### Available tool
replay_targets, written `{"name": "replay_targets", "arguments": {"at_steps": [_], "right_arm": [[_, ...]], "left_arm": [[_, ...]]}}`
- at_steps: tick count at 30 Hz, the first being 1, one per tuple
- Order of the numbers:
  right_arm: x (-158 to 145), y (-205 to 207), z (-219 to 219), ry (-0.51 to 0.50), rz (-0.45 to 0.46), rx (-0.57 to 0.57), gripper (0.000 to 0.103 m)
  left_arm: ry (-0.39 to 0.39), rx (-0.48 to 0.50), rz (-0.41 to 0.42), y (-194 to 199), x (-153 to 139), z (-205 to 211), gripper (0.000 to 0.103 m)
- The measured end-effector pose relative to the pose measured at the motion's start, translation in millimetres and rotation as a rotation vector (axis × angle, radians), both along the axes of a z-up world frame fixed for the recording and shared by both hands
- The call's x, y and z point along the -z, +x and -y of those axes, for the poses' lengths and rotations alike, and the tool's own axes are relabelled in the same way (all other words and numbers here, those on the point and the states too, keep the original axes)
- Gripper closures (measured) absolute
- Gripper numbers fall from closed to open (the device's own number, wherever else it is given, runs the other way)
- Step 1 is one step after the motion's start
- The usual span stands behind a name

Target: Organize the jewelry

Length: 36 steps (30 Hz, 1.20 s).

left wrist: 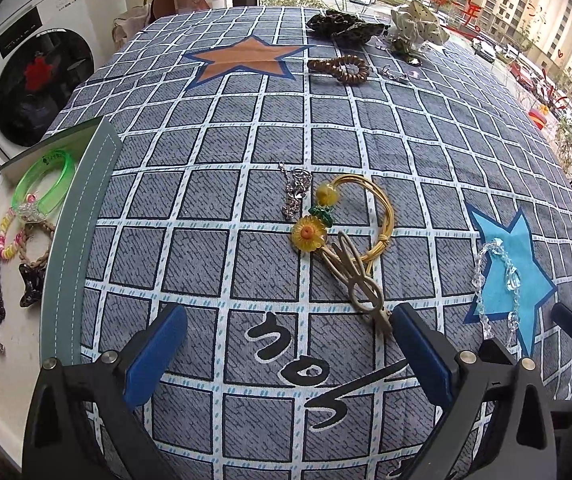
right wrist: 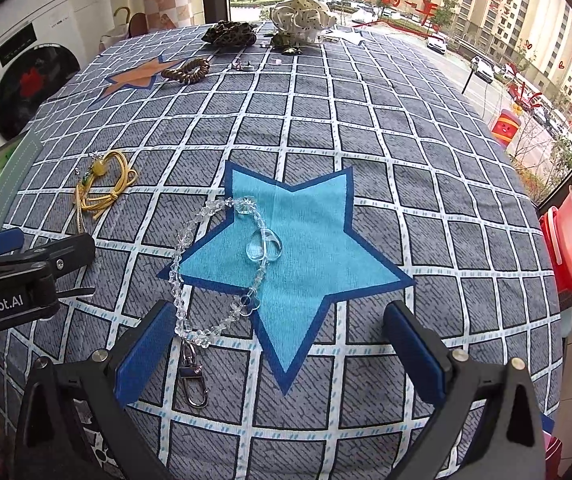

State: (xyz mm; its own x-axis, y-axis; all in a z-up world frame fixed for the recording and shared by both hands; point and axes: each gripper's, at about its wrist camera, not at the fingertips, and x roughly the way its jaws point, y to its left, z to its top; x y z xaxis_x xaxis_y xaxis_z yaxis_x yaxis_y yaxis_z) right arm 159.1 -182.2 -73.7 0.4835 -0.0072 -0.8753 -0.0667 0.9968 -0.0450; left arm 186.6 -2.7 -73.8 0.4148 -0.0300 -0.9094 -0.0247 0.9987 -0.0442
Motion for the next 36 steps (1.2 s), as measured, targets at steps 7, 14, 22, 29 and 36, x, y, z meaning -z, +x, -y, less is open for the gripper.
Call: {"name": "replay_targets", "arguments": {"at_steps": [7,14,22,29,36], "right_arm": [[0,4,2,0.008,0.0,-0.004,0.0],[-2,2,0,0.011,0.014,-0.032,0.007],[-8,4,-13,0.013,0.006,-0.069,0.037],[-12,1,-23,0.017,0.014,-0.079,0.082],[-25,-12,-8,0.141,0.04,-0.052,0.097]], "left_arm": [[-0.033,0.007,-0.005,6,-2,7,0.0],[0.02,0.075,0.016,5,-7,24,0.04],[0.005,0.124,0.026,-5,-12,21,0.083],[-0.063,0.164,0.071,-30,-24,4,0.087],[-0.106,0.193,0.101,-52,-36,-10,0.087]]}}
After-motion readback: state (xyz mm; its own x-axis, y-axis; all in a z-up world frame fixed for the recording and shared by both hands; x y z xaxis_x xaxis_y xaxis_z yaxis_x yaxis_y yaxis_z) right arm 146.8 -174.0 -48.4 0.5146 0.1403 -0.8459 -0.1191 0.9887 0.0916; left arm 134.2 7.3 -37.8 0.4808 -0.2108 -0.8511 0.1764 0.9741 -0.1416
